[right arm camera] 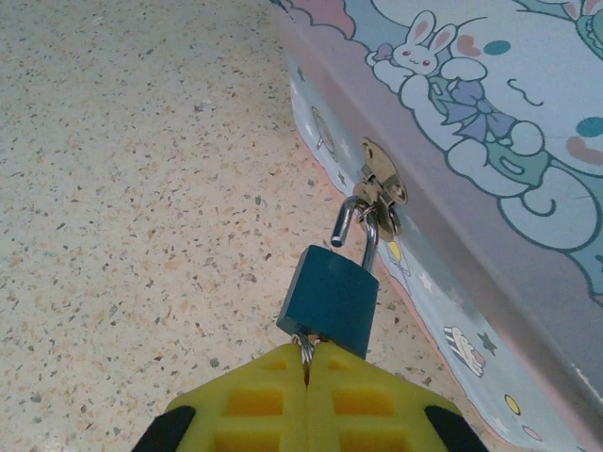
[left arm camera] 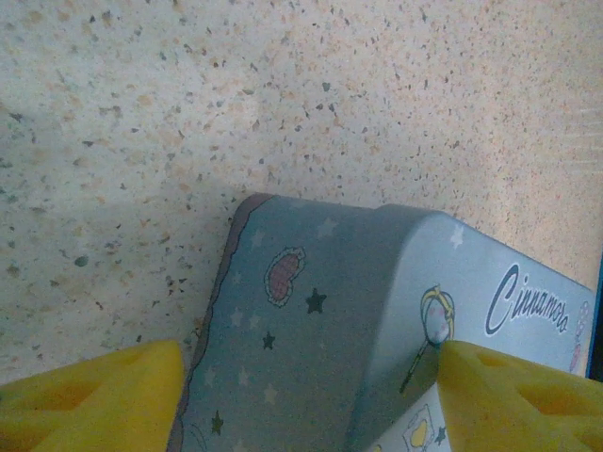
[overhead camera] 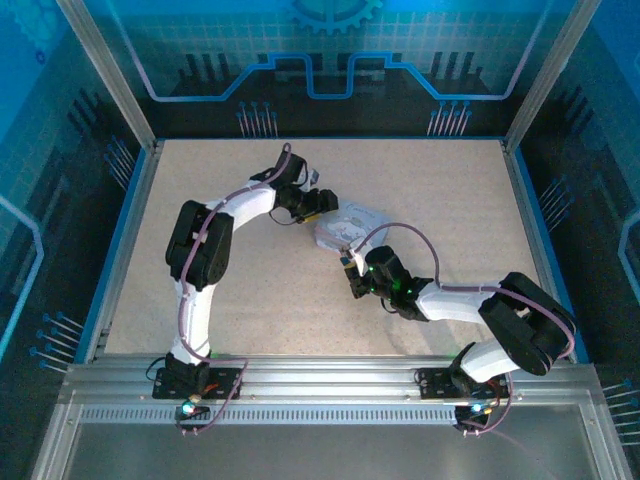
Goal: Unlock the padlock with the key
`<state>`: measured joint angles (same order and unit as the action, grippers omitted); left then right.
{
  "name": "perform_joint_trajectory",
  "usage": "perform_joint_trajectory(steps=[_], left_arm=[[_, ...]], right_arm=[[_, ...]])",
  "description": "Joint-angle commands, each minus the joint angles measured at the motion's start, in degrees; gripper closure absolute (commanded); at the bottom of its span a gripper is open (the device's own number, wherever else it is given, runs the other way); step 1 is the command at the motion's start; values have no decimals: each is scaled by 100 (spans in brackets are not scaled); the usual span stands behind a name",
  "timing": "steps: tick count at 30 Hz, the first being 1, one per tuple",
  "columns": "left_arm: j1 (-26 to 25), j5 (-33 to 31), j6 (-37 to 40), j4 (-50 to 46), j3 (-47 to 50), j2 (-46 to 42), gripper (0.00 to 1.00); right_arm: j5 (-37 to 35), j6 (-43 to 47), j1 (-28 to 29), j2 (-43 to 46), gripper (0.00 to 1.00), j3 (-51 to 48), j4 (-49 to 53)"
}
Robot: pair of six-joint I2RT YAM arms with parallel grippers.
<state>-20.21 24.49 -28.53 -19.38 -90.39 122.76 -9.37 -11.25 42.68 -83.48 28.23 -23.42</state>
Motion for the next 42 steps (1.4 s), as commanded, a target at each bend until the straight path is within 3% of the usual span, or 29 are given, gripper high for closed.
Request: perform_joint_trajectory(steps=[1, 14, 42], left_arm=[[87, -362, 170, -311, 448, -124, 29], [228, -530, -129, 251, 1623, -787, 29], [219, -727, -979, 1218, 4100, -2516, 29]], right_arm=[[299, -154, -66, -47, 100, 17, 444], [765, -403, -237, 38, 100, -264, 108], [2545, -1797, -1327, -89, 100, -723, -743]])
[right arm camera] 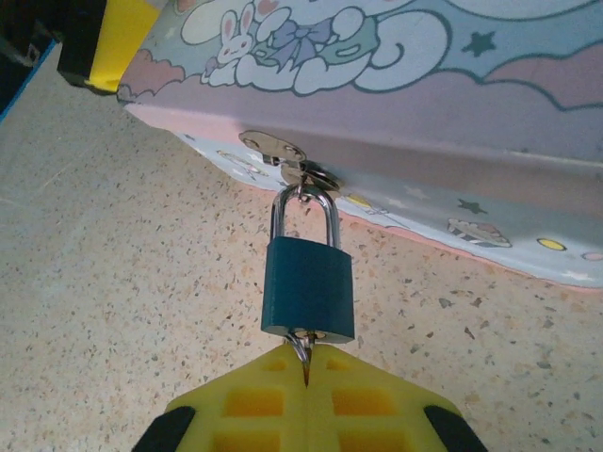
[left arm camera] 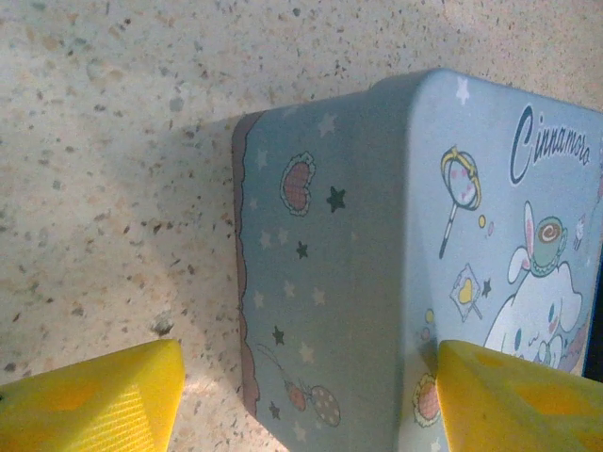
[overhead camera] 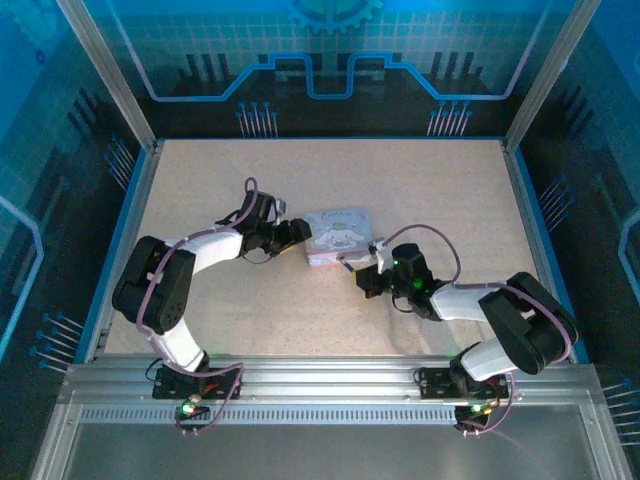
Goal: Unlock the padlock with the key
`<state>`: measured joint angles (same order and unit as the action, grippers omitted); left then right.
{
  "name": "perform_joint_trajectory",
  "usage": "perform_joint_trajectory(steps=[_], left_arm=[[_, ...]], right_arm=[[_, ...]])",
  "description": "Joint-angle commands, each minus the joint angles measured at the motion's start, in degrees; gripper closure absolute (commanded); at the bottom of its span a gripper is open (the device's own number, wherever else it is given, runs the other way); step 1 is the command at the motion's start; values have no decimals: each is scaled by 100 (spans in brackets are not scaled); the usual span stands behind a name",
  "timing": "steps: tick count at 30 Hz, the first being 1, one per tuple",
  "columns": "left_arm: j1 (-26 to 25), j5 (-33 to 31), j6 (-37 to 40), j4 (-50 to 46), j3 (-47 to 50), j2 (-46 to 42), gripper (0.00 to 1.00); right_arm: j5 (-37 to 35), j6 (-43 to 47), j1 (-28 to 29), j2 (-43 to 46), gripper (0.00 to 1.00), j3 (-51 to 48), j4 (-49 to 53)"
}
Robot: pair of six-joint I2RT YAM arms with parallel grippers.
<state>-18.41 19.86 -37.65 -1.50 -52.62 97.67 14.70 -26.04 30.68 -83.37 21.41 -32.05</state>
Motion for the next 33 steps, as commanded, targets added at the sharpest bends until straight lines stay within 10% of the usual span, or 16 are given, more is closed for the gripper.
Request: perform_joint_trajectory(steps=[1, 33], left_arm=[[40, -261, -81, -558, 368, -45, 29], [-31, -236, -225, -405, 566, -187, 29]], right_arm=[[170, -416, -167, -100, 100, -6, 169], [906, -1660, -837, -561, 100, 475, 891]])
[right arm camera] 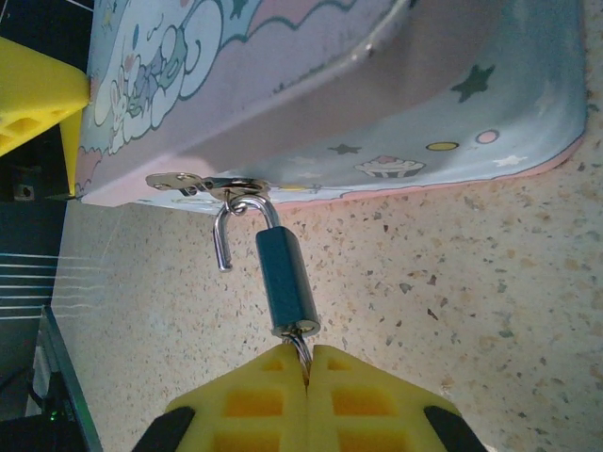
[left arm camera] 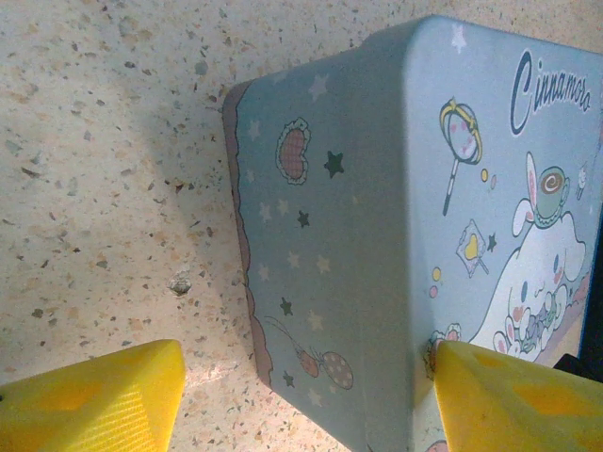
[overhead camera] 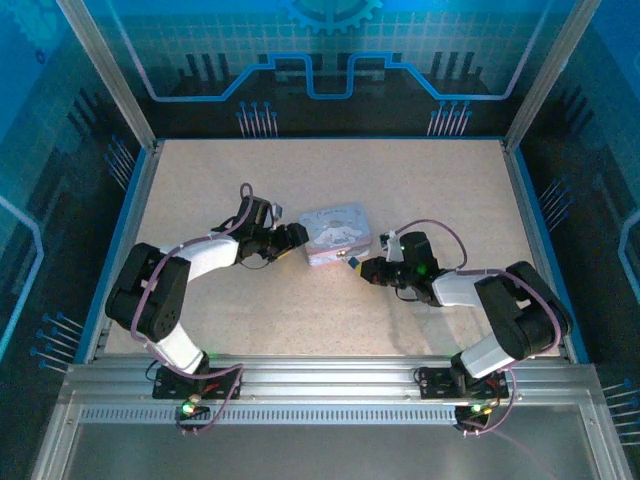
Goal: Unlock the padlock with the key
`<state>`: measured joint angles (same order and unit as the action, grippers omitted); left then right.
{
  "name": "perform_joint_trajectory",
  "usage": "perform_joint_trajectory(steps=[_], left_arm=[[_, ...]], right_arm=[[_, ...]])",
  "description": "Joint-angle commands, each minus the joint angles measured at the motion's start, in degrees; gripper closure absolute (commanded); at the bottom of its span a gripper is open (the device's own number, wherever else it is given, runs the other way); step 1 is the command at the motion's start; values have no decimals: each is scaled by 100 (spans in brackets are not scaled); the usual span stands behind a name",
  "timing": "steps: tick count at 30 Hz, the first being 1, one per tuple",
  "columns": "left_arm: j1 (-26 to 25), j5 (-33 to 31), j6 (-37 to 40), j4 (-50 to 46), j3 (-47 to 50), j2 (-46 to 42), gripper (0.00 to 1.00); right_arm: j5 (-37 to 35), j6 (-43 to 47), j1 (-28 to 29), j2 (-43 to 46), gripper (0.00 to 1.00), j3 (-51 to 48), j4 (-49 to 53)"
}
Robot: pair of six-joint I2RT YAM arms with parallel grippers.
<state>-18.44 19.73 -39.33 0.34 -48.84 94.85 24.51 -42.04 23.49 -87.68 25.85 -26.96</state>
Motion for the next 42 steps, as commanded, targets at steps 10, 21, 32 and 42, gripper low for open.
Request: perform_joint_trajectory(steps=[10, 21, 32, 42], left_arm=[[-28, -223, -73, -588, 134, 130, 29], [-28, -224, -45, -632, 71, 118, 29], [-61, -194, -40, -615, 103, 104, 28], [-129, -222, -85, -596, 177, 55, 28]], right_arm=[[-132, 226, -124, 153, 78, -33, 490], [-100, 698, -256, 964, 59, -115, 1030], [237, 835, -504, 1593, 21, -24, 1069], [273, 537, -513, 882, 4, 440, 649]])
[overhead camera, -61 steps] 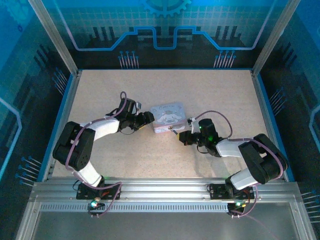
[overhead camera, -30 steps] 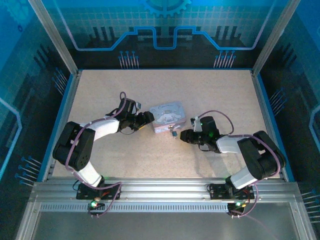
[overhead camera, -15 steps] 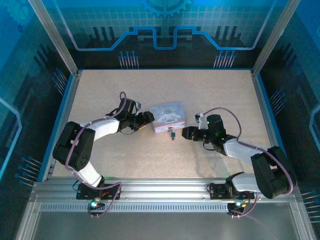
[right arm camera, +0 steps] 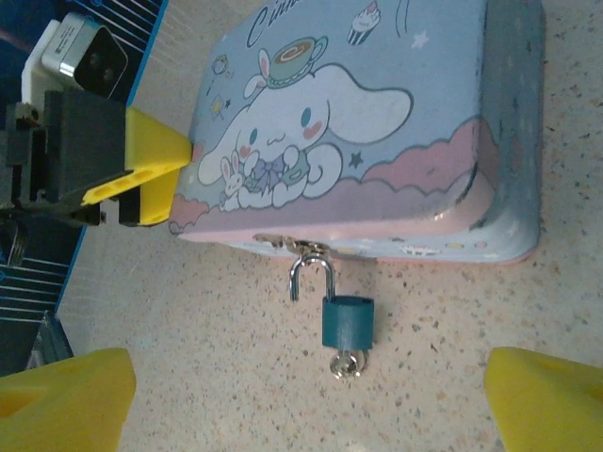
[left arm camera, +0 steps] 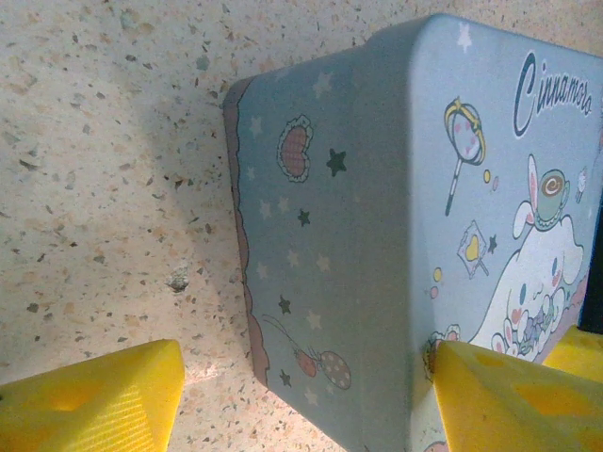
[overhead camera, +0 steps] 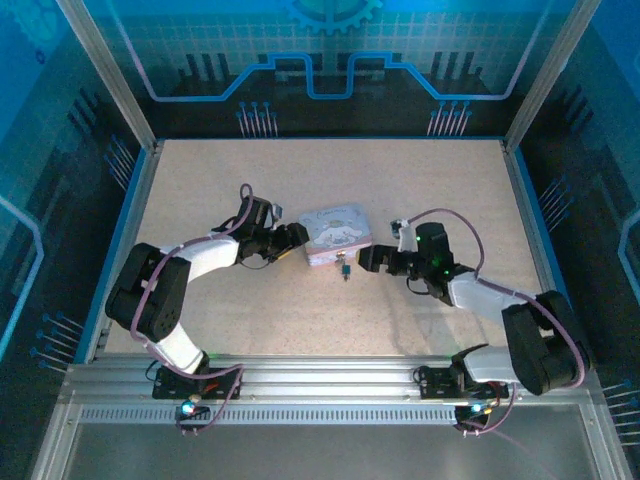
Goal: Unlock the padlock with the key
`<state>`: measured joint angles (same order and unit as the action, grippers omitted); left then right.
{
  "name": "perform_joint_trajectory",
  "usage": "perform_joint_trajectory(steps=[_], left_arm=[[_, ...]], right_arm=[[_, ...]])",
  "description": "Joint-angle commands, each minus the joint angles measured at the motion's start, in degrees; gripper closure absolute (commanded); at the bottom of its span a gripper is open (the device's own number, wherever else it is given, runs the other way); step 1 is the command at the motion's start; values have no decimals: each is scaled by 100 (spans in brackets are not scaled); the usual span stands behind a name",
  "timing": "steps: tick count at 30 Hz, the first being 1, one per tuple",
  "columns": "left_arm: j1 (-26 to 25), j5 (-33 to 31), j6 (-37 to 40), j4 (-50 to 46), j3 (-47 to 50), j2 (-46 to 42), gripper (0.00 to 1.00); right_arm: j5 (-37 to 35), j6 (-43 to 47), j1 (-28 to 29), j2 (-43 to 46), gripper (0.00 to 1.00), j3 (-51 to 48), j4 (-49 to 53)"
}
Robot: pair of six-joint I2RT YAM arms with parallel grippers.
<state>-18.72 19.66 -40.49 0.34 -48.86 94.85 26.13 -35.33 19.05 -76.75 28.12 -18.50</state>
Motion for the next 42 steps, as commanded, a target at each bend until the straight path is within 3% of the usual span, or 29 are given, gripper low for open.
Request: perform_joint_trajectory(steps=[1, 16, 33, 42], left_arm=[[-112, -217, 24, -600, 185, 46, 29], [-305, -234, -186, -592, 497, -220, 28], [-369, -246, -251, -596, 588, -361, 28], [-365, -278, -231, -633, 538, -443, 27]], right_arm=[[84, -217, -68, -324, 3, 316, -131], [287, -302, -88, -1655, 6, 1256, -142], [400, -272, -87, -2224, 5, 1611, -1015], [319, -167, -94, -2138, 5, 1607, -832]])
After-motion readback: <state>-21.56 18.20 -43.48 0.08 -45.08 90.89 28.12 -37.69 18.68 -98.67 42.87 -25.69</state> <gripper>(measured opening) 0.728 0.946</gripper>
